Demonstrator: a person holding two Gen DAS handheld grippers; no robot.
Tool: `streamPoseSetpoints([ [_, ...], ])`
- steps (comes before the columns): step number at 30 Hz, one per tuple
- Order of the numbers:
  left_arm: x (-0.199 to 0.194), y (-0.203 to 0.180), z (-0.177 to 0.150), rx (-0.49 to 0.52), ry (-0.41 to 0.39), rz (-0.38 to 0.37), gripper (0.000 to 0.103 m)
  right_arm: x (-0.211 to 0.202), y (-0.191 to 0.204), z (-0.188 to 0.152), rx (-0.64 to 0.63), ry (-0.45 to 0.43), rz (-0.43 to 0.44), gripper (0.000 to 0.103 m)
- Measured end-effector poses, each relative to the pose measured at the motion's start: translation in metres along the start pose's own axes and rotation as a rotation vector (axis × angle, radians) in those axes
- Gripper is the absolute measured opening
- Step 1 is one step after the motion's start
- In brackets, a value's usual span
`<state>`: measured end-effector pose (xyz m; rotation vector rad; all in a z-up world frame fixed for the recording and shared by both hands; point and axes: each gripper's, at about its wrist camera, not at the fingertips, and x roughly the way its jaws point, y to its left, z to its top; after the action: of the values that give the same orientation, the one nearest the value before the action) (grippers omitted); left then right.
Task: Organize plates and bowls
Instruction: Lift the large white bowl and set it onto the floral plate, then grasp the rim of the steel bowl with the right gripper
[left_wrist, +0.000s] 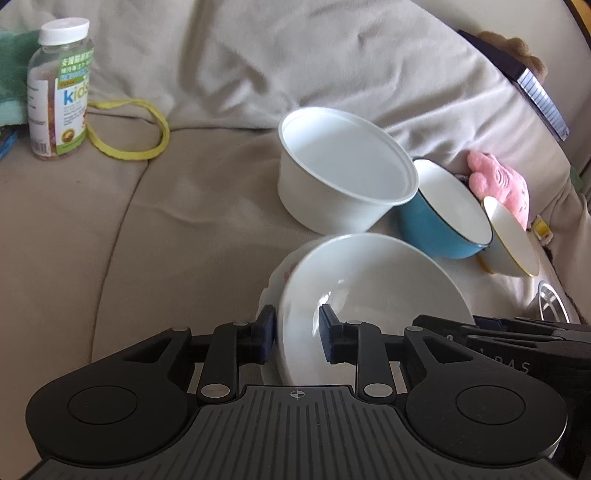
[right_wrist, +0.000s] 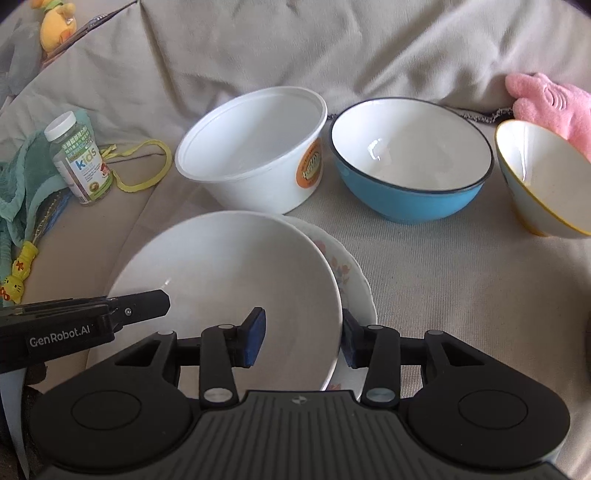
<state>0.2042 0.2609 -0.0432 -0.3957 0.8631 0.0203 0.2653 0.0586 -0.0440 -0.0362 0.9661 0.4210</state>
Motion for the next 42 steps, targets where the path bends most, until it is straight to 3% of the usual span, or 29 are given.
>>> streamPoseSetpoints([
  [3, -0.017, 0.001, 0.004, -0.014, -0.069, 0.002, 0.028, -0.022, -0.002, 0.004, -0.020, -0.052, 0.018, 0.054],
  [7, -0.036, -0.012, 0.001, 0.028, -0.166, 0.059, 0.028, -0.060, -0.019, 0.000, -0.065, -0.147, 0.022, 0.063],
  [9, -0.039, -0.031, -0.001, 0.056, -0.172, 0.044, 0.028, -0.081, -0.037, -0.007, -0.094, -0.187, 0.001, 0.069],
  [12, -0.032, -0.073, -0.004, 0.073, -0.113, -0.104, 0.028, -0.106, -0.075, -0.017, -0.119, -0.229, -0.072, 0.076],
  [15, -0.008, -0.127, -0.014, 0.066, -0.026, -0.258, 0.028, -0.123, -0.126, -0.026, -0.113, -0.265, -0.214, 0.078],
  [17, 0.015, -0.168, -0.022, 0.087, 0.040, -0.322, 0.028, -0.131, -0.159, -0.031, -0.068, -0.298, -0.308, 0.088],
  [20, 0.046, -0.229, -0.031, 0.158, 0.089, -0.344, 0.028, -0.145, -0.205, -0.042, -0.018, -0.360, -0.399, 0.093],
  [23, 0.078, -0.272, -0.035, 0.174, 0.123, -0.351, 0.028, -0.145, -0.244, -0.050, -0.033, -0.339, -0.408, 0.093],
  [26, 0.109, -0.297, -0.035, 0.125, 0.189, -0.318, 0.028, -0.134, -0.280, -0.054, 0.028, -0.305, -0.409, 0.093],
  [28, 0.125, -0.310, -0.036, 0.128, 0.203, -0.254, 0.028, -0.123, -0.304, -0.056, 0.114, -0.294, -0.384, 0.093],
  [32, 0.148, -0.321, -0.041, 0.169, 0.208, -0.159, 0.028, -0.097, -0.345, -0.058, 0.286, -0.243, -0.295, 0.082],
  [36, 0.163, -0.325, -0.051, 0.213, 0.248, -0.224, 0.028, -0.067, -0.364, -0.062, 0.396, -0.140, -0.168, 0.048],
  [37, 0.164, -0.327, -0.053, 0.227, 0.241, -0.241, 0.027, -0.066, -0.360, -0.064, 0.394, -0.146, -0.175, 0.048],
  [39, 0.158, -0.324, -0.057, 0.244, 0.235, -0.258, 0.024, -0.069, -0.349, -0.065, 0.357, -0.140, -0.168, 0.031],
  [42, 0.139, -0.313, -0.059, 0.269, 0.237, -0.261, 0.025, -0.077, -0.325, -0.066, 0.323, -0.113, -0.139, 0.029],
])
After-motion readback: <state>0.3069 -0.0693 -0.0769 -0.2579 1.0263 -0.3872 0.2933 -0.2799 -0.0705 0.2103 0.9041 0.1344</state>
